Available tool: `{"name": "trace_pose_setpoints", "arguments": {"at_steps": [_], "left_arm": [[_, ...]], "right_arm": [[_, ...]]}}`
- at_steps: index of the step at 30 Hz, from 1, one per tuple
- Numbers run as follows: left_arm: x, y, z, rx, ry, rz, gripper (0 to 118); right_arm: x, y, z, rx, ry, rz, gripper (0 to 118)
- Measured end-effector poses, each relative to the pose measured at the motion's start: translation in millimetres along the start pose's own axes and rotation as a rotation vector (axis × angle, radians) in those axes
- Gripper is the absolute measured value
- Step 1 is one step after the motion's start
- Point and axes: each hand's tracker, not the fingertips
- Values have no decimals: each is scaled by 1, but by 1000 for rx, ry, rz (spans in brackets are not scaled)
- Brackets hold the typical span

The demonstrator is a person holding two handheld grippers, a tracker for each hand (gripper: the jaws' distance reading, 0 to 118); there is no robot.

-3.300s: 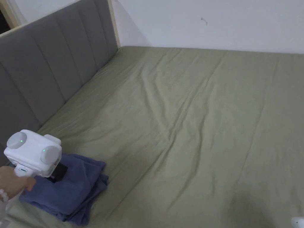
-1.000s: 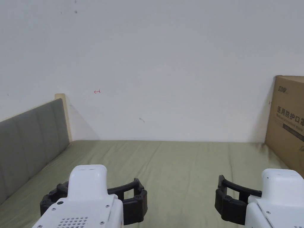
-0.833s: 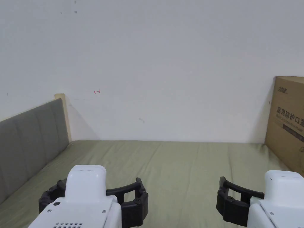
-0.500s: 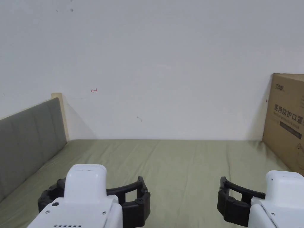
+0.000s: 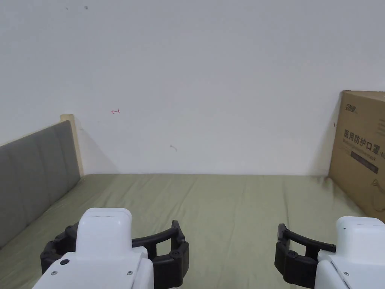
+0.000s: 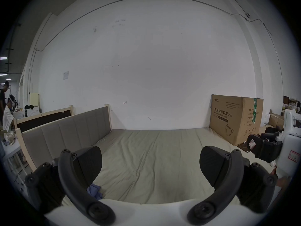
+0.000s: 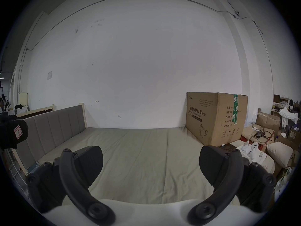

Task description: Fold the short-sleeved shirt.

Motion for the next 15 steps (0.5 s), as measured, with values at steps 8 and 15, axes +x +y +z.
{"name": "trace_pose_setpoints", "arguments": {"at_steps": [8, 15], "left_arm": [[4, -7, -2, 52, 39, -63, 115], [-4, -6, -3, 19, -28, 36, 117]], "right_arm": [[-2, -2, 0, -3, 15, -1, 117], [-3, -3, 0, -10, 19, 5, 117]]}}
